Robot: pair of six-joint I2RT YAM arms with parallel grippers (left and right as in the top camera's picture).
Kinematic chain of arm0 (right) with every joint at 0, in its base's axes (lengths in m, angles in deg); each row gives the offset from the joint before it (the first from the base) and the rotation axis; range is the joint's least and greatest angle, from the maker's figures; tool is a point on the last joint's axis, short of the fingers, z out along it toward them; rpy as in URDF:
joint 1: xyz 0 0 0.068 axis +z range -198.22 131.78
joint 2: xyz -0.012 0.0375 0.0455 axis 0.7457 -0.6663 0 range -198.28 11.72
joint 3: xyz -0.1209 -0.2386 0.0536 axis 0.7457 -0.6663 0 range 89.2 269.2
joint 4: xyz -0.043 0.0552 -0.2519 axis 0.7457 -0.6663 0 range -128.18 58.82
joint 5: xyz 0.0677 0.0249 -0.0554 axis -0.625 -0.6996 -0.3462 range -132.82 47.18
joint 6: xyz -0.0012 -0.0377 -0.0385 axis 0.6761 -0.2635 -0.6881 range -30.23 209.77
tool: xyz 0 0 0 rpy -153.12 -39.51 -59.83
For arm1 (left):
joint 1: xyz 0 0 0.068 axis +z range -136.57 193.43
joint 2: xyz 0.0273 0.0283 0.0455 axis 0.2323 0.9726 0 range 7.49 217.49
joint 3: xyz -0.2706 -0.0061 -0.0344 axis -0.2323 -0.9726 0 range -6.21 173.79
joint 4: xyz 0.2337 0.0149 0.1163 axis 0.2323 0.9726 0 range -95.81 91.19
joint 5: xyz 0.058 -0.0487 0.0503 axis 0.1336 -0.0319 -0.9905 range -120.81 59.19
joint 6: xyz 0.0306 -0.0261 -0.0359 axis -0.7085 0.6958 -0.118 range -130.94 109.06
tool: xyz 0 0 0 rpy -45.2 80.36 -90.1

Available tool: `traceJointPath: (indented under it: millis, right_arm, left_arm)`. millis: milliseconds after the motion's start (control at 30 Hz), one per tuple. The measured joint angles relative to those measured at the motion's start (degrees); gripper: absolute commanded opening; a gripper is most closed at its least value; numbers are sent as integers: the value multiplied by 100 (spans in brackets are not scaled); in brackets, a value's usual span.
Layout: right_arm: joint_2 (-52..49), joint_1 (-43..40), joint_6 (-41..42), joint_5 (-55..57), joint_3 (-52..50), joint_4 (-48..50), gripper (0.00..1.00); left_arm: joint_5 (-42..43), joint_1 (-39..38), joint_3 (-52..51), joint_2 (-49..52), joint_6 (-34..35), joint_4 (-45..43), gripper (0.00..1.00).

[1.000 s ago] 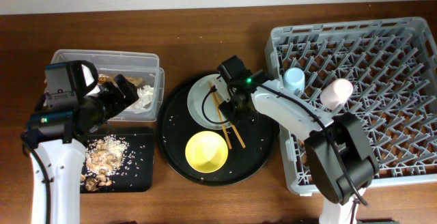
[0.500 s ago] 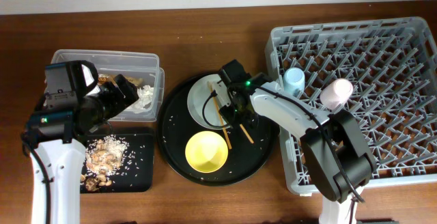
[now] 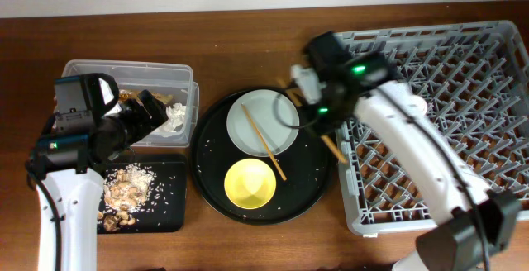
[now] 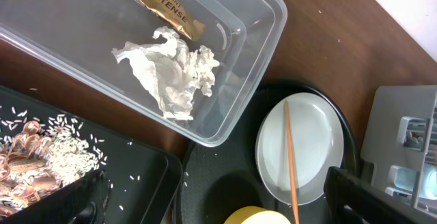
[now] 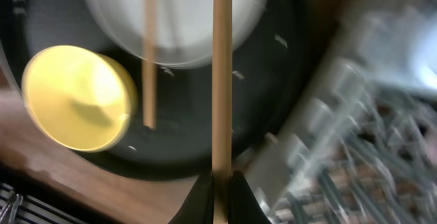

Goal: Sort waste into correct bins and load items into the dishwasher rack
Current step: 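Drop the chopstick into the dish rack with the right gripper, then grasp the second chopstick from the plate with the right gripper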

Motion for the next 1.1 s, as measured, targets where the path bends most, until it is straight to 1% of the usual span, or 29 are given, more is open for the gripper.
traceJointPath:
  millis: [133,300,367,400,433,467,567,633,767,867,933,1000,1100]
  right_arm:
    - [9,-1423,-59,72,-2,-131,4]
    - [-87,-2245,-155,79,-136,168,7]
    - [-151,-2352,-162,85,-175,201,13]
    - [-197,-2354,-175,83,-192,271,25]
    - [-225,-2354,-188,83,-216,278,33]
    - [-240,-2354,-208,81,-232,275,36]
    - [-251,-2354,-236,83,-238,278,37]
    - [-251,-2337,-236,22,-238,278,43]
    - [-251,-2107,-238,-337,-238,278,43]
    - [-251,-1687,-238,-984,-245,415,44]
    - [-258,-1141,-238,-1196,-256,601,45]
    - [-323,-498,-146,-1237,-260,1040,45]
    - [-715,470,214,-802,-260,1694,47]
  left_arm:
    - [0,0,0,0,0,2,99]
    - [0,0,0,0,0,2,99]
    - [0,0,0,0,0,2,99]
    - [0,0,0,0,0,2,99]
    - [0,0,0,0,0,4,99]
    - [0,0,0,0,0,2,99]
    - [0,0,0,0,0,2,99]
    - [0,0,0,0,0,2,99]
    - [0,0,0,0,0,2,99]
    - [0,0,0,0,0,2,99]
    - [0,0,0,0,0,2,100]
    - [0,0,0,0,0,0,99]
    - [0,0,0,0,0,2,99]
